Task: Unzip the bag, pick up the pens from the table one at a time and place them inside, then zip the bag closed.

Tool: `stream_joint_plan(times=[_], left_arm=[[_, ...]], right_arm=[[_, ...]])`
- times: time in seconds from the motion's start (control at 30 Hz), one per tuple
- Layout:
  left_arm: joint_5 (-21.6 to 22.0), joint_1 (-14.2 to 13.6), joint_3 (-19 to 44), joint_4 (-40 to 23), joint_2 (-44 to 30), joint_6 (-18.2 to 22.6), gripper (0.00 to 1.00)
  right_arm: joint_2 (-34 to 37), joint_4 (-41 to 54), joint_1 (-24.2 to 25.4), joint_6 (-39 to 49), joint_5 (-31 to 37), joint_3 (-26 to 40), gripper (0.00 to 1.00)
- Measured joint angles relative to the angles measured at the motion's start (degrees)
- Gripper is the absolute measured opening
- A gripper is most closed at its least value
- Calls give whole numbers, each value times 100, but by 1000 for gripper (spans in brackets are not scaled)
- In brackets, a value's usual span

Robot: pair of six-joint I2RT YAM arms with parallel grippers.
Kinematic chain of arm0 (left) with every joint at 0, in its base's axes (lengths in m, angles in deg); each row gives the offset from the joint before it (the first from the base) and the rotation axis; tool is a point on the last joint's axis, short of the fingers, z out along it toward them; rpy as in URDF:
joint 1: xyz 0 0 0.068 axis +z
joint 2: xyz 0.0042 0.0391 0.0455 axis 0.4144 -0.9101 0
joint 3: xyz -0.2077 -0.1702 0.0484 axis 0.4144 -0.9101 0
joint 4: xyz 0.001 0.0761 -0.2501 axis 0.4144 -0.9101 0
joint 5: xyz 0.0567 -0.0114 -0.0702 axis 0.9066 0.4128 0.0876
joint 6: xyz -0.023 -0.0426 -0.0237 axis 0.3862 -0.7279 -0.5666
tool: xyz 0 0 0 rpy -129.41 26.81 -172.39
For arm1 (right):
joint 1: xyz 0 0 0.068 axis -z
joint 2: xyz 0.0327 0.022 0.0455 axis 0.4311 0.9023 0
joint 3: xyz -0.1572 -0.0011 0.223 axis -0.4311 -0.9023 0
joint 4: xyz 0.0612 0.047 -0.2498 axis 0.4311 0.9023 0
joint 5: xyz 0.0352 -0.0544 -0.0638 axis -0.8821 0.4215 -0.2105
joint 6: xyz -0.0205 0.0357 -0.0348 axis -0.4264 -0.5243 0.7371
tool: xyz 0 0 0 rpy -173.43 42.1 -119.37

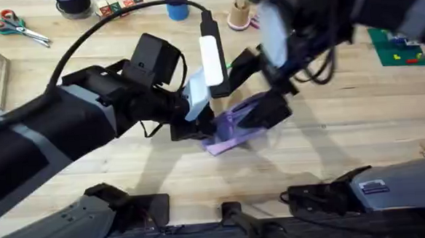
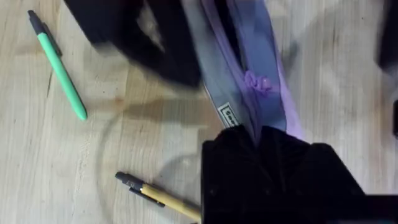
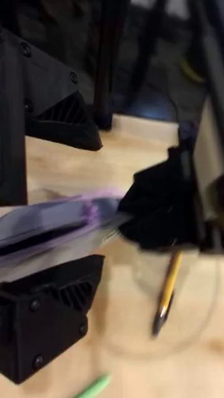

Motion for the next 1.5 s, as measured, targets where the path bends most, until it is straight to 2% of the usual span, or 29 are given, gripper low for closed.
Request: stream_joint_plan(times=[0.2, 0.4, 0.47, 0.6, 0.63, 0.77, 0.9, 1.03, 1.07, 1.1, 1.23, 1.33, 1.37, 1.5], left_arm=[[0, 0, 0, 4, 0, 0, 45], [3, 0, 0, 97, 0, 5, 126], [14, 2, 0, 174, 0, 27, 274], [20, 2, 22, 296, 0, 21, 905], [19, 2, 22, 291, 0, 17, 968], [6, 2, 24, 270, 0, 17, 993], [-68, 2, 432, -313, 100, -7, 993], [-68, 2, 827, -829, 534, -23, 993], [-68, 2, 910, -932, 665, -30, 993], [-70, 10, 971, -1008, 789, -53, 993], [-94, 176, 1049, -1131, 1266, -246, 993], [-92, 416, 1049, -1187, 1542, -455, 992], [-92, 495, 1049, -1189, 1612, -522, 994], [-94, 817, 1049, -1366, 1884, -807, 994]], right_arm=[[-739, -14, 651, 0, 343, 0, 995], [-1256, 10, 729, 1, 952, 0, 995], [-1347, 10, 729, 0, 1057, 0, 995], [-1394, 21, 729, 1, 1164, 0, 996], [-1394, 28, 729, 0, 1181, 0, 996], [-1394, 30, 729, 0, 1217, 0, 995], [-1394, 34, 729, 0, 1293, 0, 996], [-1394, 41, 729, 0, 1330, 0, 994], [-1394, 41, 729, 0, 1330, 0, 970], [-1394, 39, 729, 10, 1332, 2, 895], [-1392, 67, 618, -23, 1493, 182, 464], [-1394, 67, 304, -37, 1838, 542, 132], [-1394, 63, 181, -42, 1967, 648, 63], [-1392, 121, -425, -43, 2649, 963, 29]])
